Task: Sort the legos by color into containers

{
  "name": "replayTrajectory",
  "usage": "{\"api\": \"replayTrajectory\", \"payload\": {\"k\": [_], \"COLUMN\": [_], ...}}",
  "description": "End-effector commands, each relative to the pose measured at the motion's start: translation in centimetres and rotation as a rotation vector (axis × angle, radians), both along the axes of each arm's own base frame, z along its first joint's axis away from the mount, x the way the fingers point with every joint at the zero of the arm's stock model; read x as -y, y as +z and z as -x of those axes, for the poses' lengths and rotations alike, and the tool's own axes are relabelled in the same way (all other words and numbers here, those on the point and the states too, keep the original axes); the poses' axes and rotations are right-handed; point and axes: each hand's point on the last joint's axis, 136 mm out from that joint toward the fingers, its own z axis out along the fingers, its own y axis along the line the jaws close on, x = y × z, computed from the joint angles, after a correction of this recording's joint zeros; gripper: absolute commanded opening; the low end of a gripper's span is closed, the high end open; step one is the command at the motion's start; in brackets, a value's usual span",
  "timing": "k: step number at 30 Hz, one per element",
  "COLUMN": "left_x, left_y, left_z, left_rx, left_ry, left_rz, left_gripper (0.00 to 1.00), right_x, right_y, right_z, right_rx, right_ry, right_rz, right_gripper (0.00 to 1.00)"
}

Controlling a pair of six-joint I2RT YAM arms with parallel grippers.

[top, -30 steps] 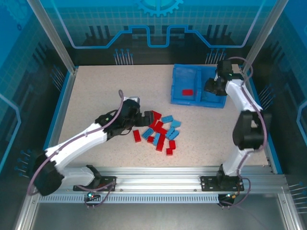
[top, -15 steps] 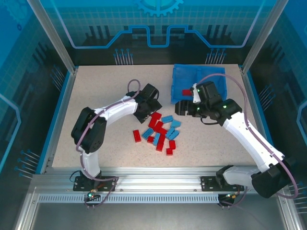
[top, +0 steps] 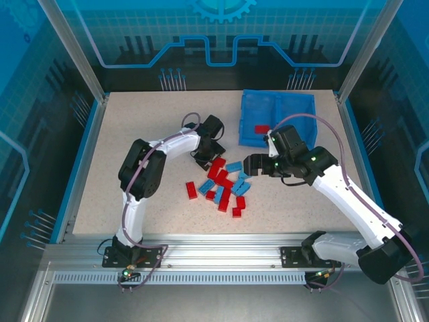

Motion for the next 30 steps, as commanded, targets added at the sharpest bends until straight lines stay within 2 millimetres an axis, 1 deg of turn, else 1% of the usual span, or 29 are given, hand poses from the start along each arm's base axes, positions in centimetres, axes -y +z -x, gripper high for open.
{"api": "replayTrajectory", "payload": {"k": [1, 5, 8, 10, 12, 14, 17, 19, 21, 24, 26, 28, 30], "left_x": [0.7, 0.1, 0.1, 0.3, 0.6, 1.1, 1.1, 1.1, 1.8, 3.4, 4.8, 6.3, 8.6], "left_y": [-0.8, -1.3, -1.1, -0.4, 0.9, 2.8, 5.7, 8.1, 11.4, 16.3, 18.8, 20.9, 22.4], "left_z": [0.9, 1.1, 1.0, 0.5, -0.3, -1.3, -2.3, -3.0, -3.8, -4.4, -4.6, -5.0, -5.5], "left_rx": [-0.073, -0.083, -0.069, -0.033, 0.027, 0.102, 0.197, 0.290, 0.418, 0.608, 0.718, 0.815, 0.912], "left_ry": [-0.021, -0.024, -0.038, -0.069, -0.121, -0.186, -0.254, -0.299, -0.376, -0.498, -0.581, -0.644, -0.727], "left_rz": [0.026, -0.002, -0.007, 0.001, 0.007, 0.014, -0.004, -0.022, -0.035, -0.075, -0.115, -0.163, -0.193], "left_gripper": [0.61, 0.54, 0.44, 0.40, 0.38, 0.38, 0.38, 0.38, 0.38, 0.38, 0.38, 0.39, 0.39], "right_x": [0.4, 0.5, 0.5, 0.5, 0.4, 0.4, 0.5, 0.7, 1.1, 1.9, 2.5, 3.1, 3.7], "right_y": [0.4, 0.5, 0.7, 0.9, 1.1, 1.4, 1.8, 2.1, 2.3, 2.9, 3.3, 3.7, 4.0], "right_z": [0.8, 1.1, 1.2, 1.2, 1.2, 1.0, 0.8, 0.7, 0.6, 0.4, 0.3, 0.3, 0.3], "right_rx": [0.005, 0.007, 0.012, 0.017, 0.021, 0.030, 0.045, 0.058, 0.074, 0.110, 0.137, 0.163, 0.187], "right_ry": [0.011, 0.010, 0.010, 0.010, 0.009, 0.004, -0.008, -0.020, -0.040, -0.083, -0.109, -0.138, -0.167], "right_rz": [0.036, 0.034, 0.031, 0.027, 0.023, 0.020, 0.019, 0.021, 0.025, 0.032, 0.034, 0.036, 0.037], "right_gripper": [0.93, 0.93, 0.94, 0.94, 0.94, 0.94, 0.94, 0.94, 0.94, 0.94, 0.94, 0.94, 0.95]}}
